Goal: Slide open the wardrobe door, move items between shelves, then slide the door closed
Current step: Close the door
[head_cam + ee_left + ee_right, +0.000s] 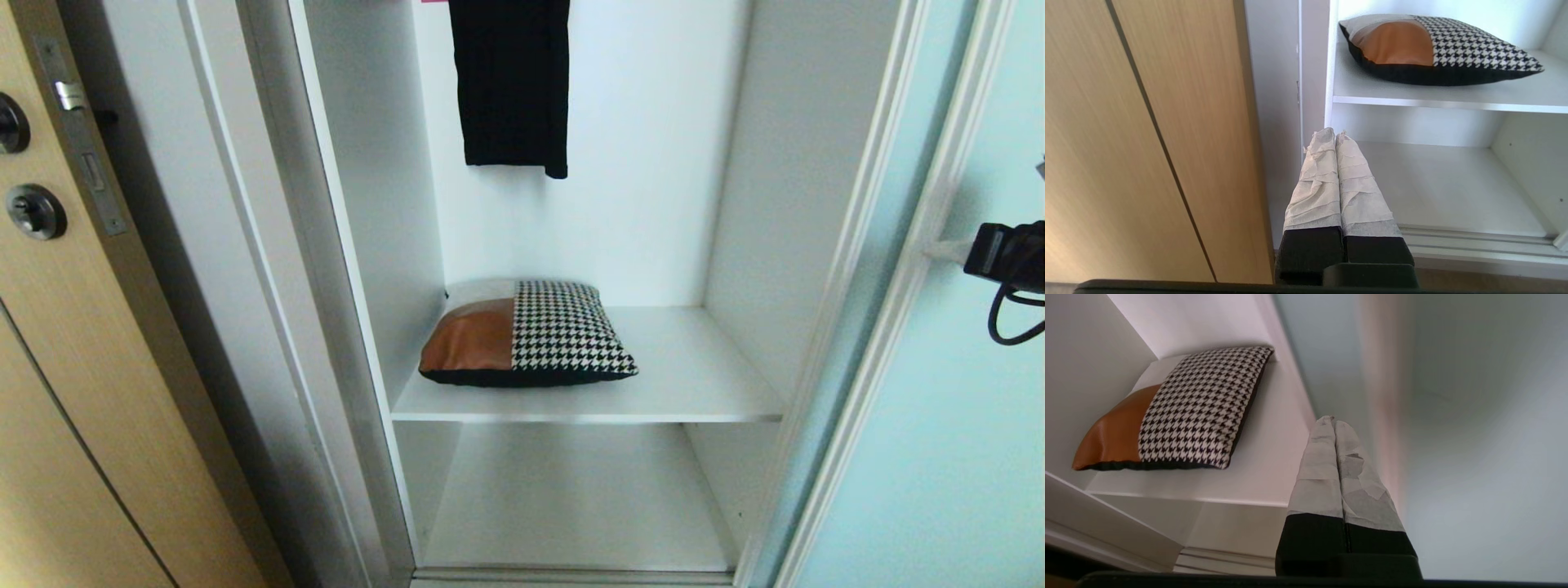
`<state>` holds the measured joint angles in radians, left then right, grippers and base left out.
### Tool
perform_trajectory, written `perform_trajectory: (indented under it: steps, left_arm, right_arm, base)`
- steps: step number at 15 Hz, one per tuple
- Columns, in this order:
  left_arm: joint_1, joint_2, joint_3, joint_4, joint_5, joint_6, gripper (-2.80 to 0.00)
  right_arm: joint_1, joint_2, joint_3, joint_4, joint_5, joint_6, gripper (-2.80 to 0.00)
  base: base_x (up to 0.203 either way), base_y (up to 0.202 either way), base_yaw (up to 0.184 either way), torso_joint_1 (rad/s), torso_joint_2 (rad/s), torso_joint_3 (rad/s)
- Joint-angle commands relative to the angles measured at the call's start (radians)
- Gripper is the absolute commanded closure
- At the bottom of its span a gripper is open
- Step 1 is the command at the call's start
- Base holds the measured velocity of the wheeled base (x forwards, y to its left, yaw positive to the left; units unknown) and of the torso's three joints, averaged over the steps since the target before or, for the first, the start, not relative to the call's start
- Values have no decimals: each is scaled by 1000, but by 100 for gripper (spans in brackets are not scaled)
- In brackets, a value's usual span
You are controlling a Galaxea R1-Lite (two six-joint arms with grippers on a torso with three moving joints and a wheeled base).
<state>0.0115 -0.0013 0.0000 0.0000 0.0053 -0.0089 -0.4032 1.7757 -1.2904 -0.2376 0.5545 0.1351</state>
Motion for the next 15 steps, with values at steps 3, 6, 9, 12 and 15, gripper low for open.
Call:
perform_trajectory:
  steps: [3,6,9,12,15]
  left_arm:
    - [1,1,2,0,1,0,0]
    - [1,1,2,0,1,0,0]
    - [1,1,2,0,0,0,0]
    - [1,1,2,0,-1,0,0]
    - [1,1,2,0,0,0,0]
  right_arm:
    - [66,-137,76,-4,5,0,0]
    - [64,-188,122,2,2,-2,0]
    - [78,-179,112,4,2,-3,0]
    - [137,-158,105,9,0,-74,0]
    - [164,-98,50,10,-77,-78,0]
  base:
    - [0,0,0,0,0,0]
    - [0,0,0,0,0,0]
    - [0,0,0,0,0,0]
    - [0,0,0,0,0,0]
    - [0,0,0,0,0,0]
